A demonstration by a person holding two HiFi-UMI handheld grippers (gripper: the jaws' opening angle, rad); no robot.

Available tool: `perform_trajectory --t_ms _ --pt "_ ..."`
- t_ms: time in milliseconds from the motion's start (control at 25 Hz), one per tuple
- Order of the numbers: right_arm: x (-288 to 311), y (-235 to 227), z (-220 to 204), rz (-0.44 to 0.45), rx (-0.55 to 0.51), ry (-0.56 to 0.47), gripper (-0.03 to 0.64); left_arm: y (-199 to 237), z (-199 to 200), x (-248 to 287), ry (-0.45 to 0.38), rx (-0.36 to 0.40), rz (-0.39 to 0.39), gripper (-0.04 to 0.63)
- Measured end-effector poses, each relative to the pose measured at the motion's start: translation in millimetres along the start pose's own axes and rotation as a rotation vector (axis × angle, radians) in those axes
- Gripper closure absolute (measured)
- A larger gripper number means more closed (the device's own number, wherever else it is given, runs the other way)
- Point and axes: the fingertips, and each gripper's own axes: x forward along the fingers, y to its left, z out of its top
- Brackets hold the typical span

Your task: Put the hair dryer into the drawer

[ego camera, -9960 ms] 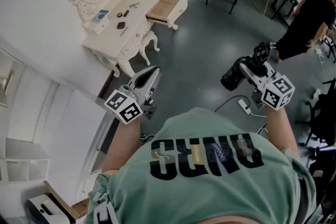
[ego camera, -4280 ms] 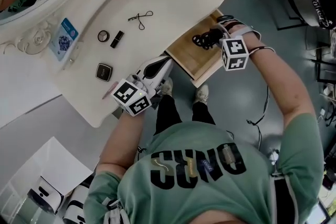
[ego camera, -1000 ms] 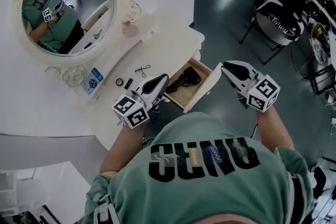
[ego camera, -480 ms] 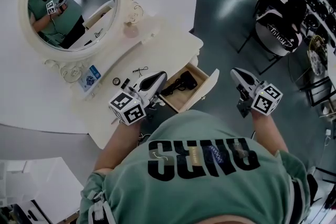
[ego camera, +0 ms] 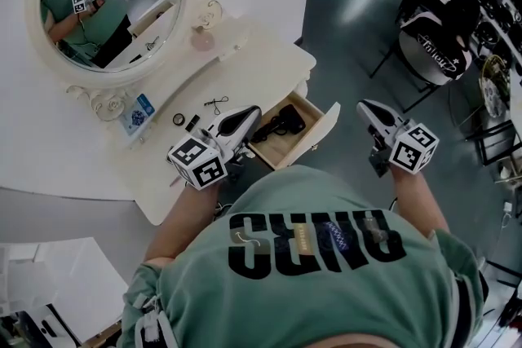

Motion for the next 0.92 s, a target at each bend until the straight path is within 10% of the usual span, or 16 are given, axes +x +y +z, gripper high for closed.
perform_trajectory --t_ms 920 --pt "-2.7 7.2 -8.2 0.018 -0.052 0.027 0.624 -4.5 -4.2 -0.2 0.0 -0.004 0.003 0.586"
